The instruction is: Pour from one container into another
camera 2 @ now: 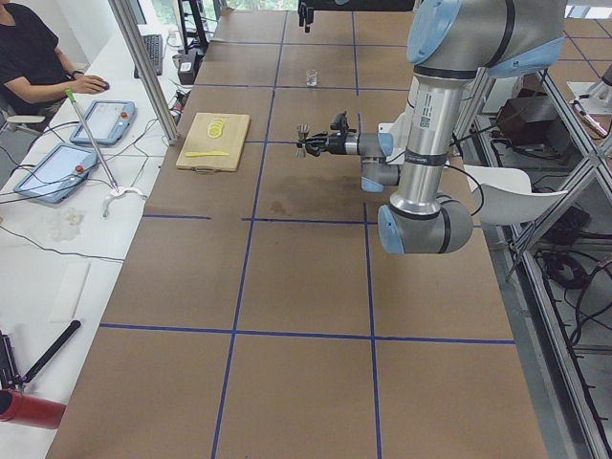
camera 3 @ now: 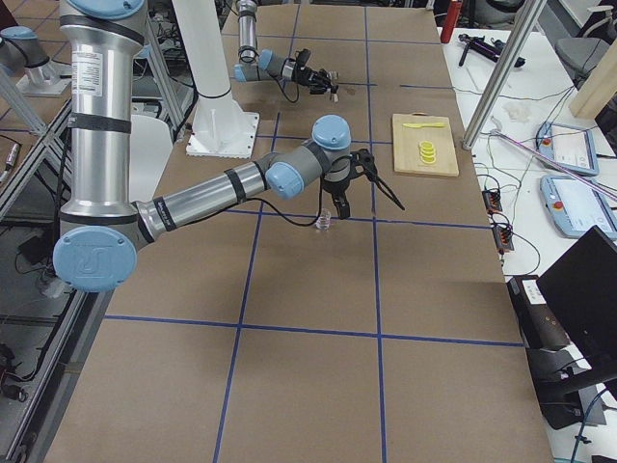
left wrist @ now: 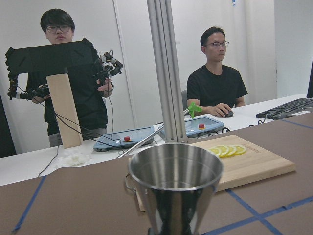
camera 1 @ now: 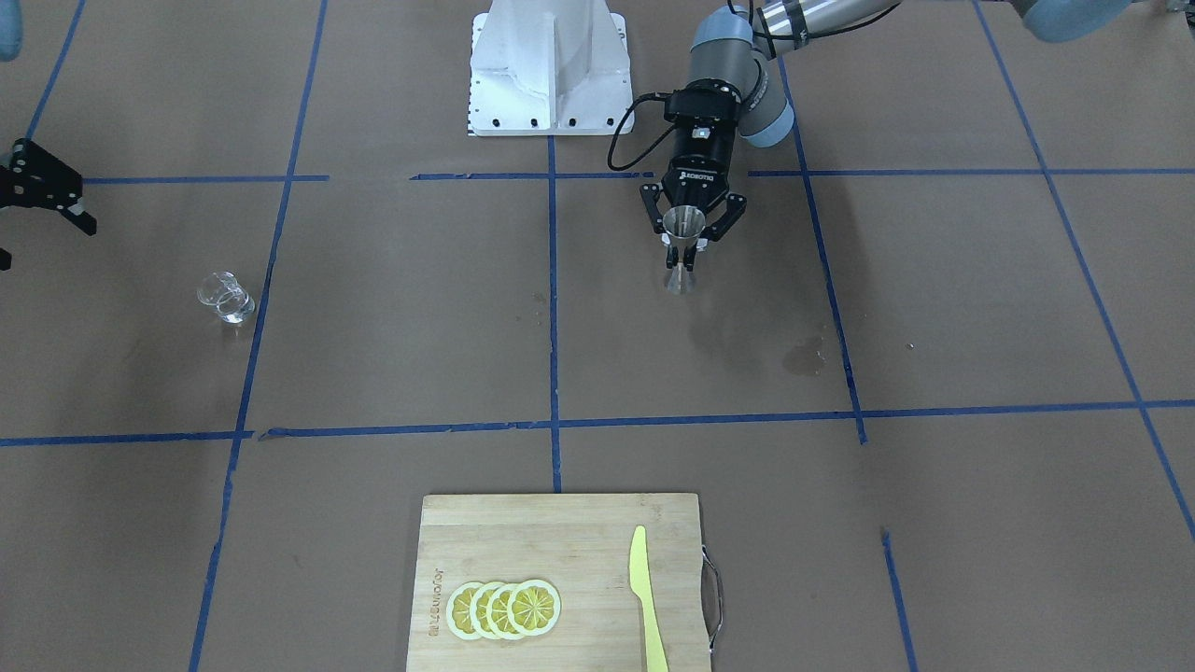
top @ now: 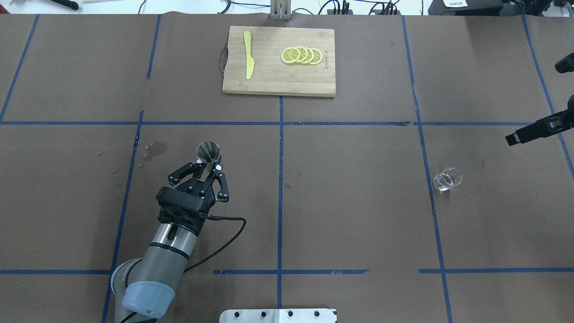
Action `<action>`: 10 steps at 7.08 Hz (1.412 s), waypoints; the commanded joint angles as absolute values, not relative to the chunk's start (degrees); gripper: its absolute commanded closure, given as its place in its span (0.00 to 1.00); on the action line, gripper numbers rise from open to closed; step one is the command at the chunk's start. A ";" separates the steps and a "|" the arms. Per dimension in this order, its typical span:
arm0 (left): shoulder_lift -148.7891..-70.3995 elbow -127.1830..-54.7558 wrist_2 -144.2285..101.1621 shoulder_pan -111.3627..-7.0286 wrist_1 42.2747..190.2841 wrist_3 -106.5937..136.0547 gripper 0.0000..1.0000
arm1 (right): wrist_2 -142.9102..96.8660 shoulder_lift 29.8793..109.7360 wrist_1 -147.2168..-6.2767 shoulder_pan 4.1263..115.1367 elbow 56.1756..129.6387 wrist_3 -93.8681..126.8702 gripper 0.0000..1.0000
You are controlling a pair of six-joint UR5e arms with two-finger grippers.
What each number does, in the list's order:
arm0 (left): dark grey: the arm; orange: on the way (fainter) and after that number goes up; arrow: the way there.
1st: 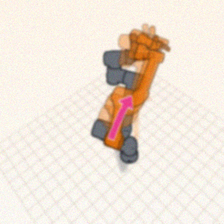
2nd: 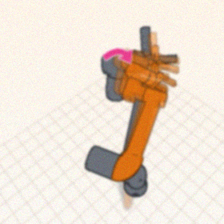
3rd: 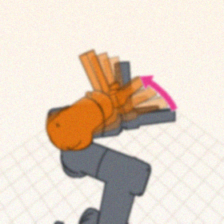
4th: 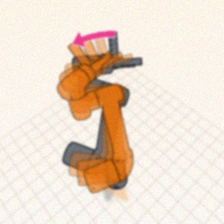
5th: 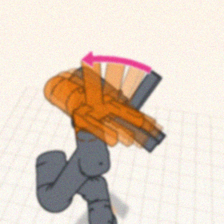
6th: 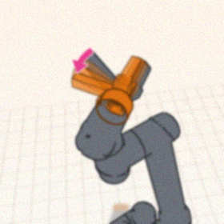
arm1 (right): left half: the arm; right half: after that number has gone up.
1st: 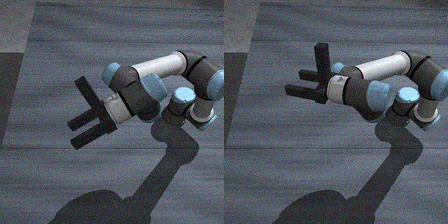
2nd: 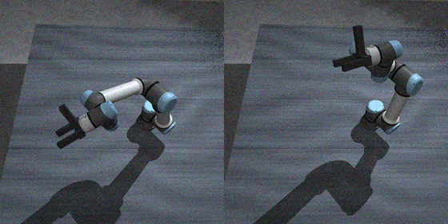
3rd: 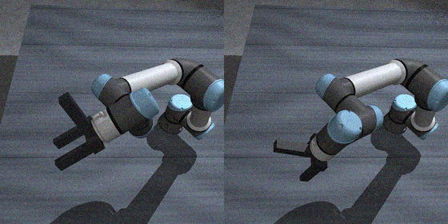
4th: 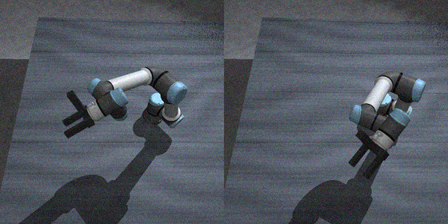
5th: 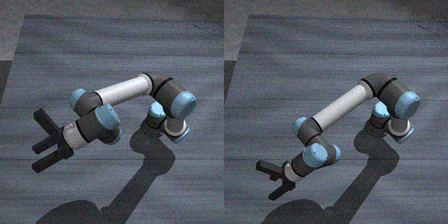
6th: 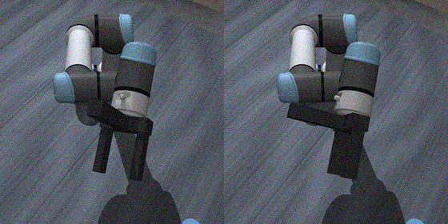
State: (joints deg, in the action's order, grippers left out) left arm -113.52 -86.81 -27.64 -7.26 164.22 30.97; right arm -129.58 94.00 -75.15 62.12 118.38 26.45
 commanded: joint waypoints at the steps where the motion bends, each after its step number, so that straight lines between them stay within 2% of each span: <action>1: -115.92 -86.48 -34.07 -7.21 163.83 30.32 1.00 | -112.13 93.60 -75.15 48.31 124.60 40.36 0.00; 5: -119.35 -85.52 -39.18 -7.82 163.48 30.50 1.00 | -110.83 93.43 -75.15 44.12 128.05 46.75 0.00; 10: -121.02 -85.17 -45.70 -9.40 161.45 27.08 1.00 | -110.39 93.43 -74.97 41.59 128.23 47.90 0.00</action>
